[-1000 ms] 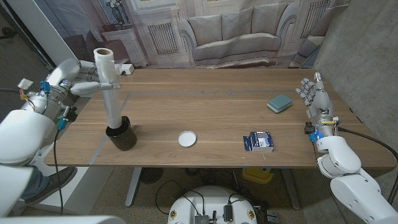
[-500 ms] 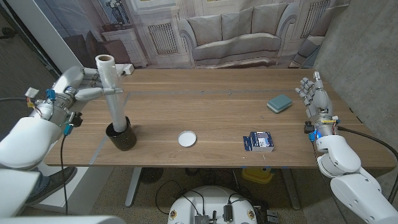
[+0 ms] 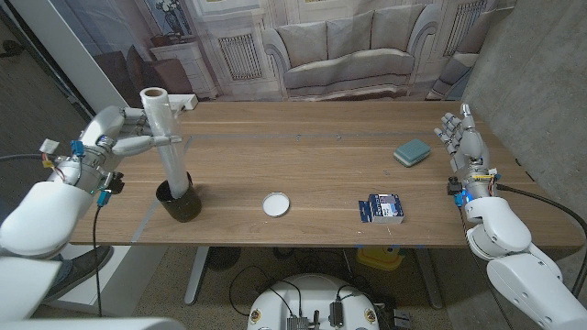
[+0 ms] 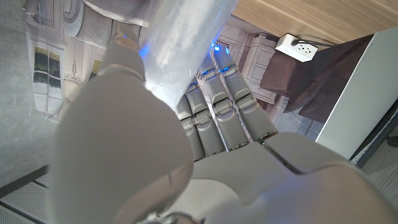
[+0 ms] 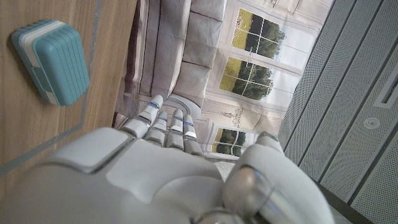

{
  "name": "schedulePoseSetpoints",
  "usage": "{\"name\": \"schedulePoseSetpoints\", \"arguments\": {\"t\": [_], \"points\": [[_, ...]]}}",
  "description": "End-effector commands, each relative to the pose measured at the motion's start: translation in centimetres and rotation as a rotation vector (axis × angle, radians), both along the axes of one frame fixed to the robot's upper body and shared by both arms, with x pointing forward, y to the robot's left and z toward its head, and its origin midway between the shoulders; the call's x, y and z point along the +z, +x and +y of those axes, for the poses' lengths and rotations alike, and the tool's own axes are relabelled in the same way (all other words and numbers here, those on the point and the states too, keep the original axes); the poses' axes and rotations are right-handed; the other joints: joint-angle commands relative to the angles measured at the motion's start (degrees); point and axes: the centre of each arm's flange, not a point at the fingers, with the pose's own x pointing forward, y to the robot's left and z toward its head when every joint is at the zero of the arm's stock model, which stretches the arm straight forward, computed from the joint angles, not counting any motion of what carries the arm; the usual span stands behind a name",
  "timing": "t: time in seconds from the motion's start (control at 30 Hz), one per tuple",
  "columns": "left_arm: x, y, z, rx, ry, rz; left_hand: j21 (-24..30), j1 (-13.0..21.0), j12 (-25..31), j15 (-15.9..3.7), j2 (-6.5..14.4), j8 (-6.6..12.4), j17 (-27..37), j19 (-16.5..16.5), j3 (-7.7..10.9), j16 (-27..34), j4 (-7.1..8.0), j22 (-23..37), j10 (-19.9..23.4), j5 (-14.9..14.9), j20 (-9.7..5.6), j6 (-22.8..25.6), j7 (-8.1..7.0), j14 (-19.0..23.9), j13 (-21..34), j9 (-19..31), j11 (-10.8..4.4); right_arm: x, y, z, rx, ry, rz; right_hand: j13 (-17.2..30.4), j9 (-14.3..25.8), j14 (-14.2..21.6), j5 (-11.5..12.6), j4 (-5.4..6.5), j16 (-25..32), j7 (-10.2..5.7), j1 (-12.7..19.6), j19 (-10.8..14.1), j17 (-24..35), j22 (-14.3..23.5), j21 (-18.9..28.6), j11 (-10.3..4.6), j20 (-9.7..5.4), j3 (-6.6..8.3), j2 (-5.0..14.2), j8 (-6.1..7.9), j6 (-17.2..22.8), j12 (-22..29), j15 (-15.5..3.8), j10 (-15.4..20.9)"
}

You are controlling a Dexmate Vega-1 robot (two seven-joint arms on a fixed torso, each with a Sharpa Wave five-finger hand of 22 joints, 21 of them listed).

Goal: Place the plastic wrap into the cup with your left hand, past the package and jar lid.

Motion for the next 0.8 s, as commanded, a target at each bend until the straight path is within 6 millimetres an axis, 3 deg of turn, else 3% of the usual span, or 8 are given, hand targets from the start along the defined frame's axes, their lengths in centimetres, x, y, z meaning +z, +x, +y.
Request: {"name": "schedulePoseSetpoints", "arguments": {"t": [0.03, 0.33, 0.8], "points": [[-2.0, 0.2, 1.0, -0.001, -0.047, 0.011, 0.35, 7.04, 0.09, -6.13, 7.34, 0.17, 0.10, -0.04, 2.97, 0.19, 2.30, 0.23, 0.40, 0.02, 0.35, 2.10, -1.69, 3.85, -0.02, 0.08, 0.67, -0.1, 0.2, 0.5, 0.003, 0.002, 0.010, 0.08, 0.14, 0.60, -0.19, 0.05, -0.34, -0.01, 0.26, 0.44, 0.11, 0.11, -0.31, 0.22, -0.39, -0.29, 0.31, -0.08, 0.23, -0.22, 0.14, 0.52], [-2.3, 1.3, 1.2, -0.030, -0.047, 0.010, 0.33, 7.02, 0.03, -6.15, 7.37, 0.11, 0.14, -0.26, 3.06, 0.17, 2.34, 0.22, 0.34, 0.02, 0.59, 1.95, -1.62, 3.83, 0.06, 0.09, 0.73, 0.1, 0.1, 0.8, -0.005, -0.006, 0.018, 0.08, 0.14, 0.55, -0.19, 0.03, -0.37, 0.04, 0.27, 0.50, 0.11, 0.12, -0.45, 0.11, -0.36, -0.32, 0.36, -0.10, 0.19, -0.22, 0.13, 0.53], [-4.6, 3.2, 1.6, -0.070, -0.100, 0.025, 0.34, 7.08, -0.11, -6.12, 7.41, 0.04, 0.22, -0.56, 3.24, 0.04, 2.33, 0.21, 0.15, 0.03, 0.63, 1.78, -1.39, 3.56, 0.20, 0.12, 0.79, 0.0, -0.3, 1.0, -0.022, -0.007, 0.040, 0.08, 0.14, 0.58, -0.18, -0.02, -0.36, 0.01, 0.29, 0.61, 0.11, 0.12, -0.71, 0.19, -0.43, -0.38, 0.43, -0.11, 0.15, -0.21, 0.12, 0.56]]}}
